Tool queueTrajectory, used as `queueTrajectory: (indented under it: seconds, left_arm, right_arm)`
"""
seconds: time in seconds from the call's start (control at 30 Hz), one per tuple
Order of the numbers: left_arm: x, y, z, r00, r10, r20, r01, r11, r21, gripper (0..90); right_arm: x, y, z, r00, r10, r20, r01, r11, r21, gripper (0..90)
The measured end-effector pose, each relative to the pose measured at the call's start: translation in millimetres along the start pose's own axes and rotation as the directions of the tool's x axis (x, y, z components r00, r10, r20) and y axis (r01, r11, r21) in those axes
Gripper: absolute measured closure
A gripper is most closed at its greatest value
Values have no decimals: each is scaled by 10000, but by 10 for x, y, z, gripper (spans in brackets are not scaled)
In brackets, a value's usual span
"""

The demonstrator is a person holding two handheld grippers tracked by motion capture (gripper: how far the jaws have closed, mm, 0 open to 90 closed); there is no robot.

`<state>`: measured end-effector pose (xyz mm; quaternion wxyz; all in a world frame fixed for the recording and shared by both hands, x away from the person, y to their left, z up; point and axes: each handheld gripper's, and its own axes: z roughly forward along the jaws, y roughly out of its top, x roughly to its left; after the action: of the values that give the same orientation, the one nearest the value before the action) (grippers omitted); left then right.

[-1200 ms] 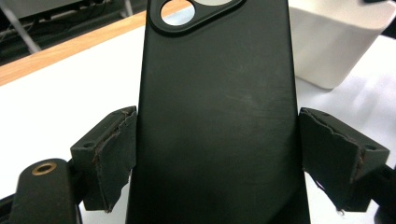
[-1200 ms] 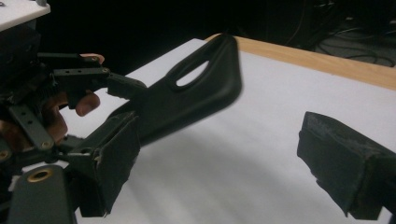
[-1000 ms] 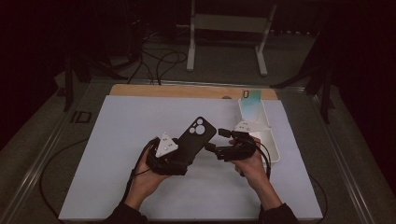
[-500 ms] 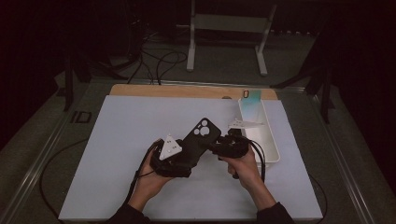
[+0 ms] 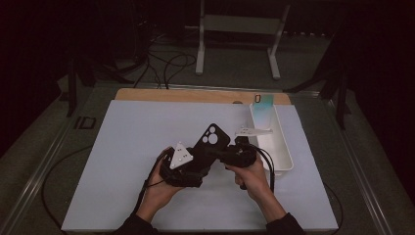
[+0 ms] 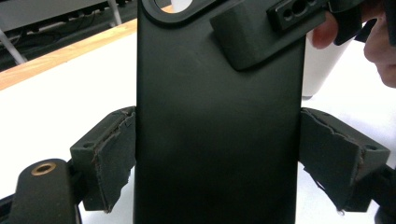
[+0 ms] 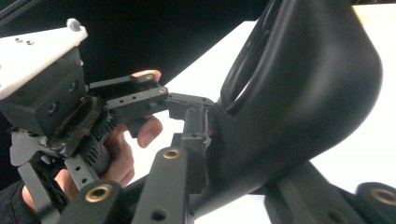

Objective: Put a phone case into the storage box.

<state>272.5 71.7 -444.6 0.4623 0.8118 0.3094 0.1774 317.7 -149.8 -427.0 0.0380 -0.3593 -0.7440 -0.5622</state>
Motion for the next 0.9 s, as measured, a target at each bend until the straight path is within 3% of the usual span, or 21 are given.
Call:
queueTrajectory:
  seconds: [0.27, 0.4, 0.5, 0.9]
  left_arm:
    - [-4, -11, 12, 10000, 67, -57, -66, 10000, 73, 155]
    - [-22, -16, 22, 9995, 217, -229, -215, 9997, 104, 146]
    - [-40, -18, 33, 9984, 355, -451, -344, 9991, 252, 140]
    - [67, -37, 10, 9992, -354, 187, 349, 9991, 234, 126]
  right_arm:
    - [52, -5, 19, 9998, -189, -22, 189, 9998, -34, 816]
    - [72, -11, 28, 9997, -237, -67, 237, 9997, -18, 837]
    - [124, -18, 47, 9985, -541, -1, 541, 9985, -18, 854]
    - [152, -15, 29, 9936, -1128, 46, 1128, 9936, -60, 859]
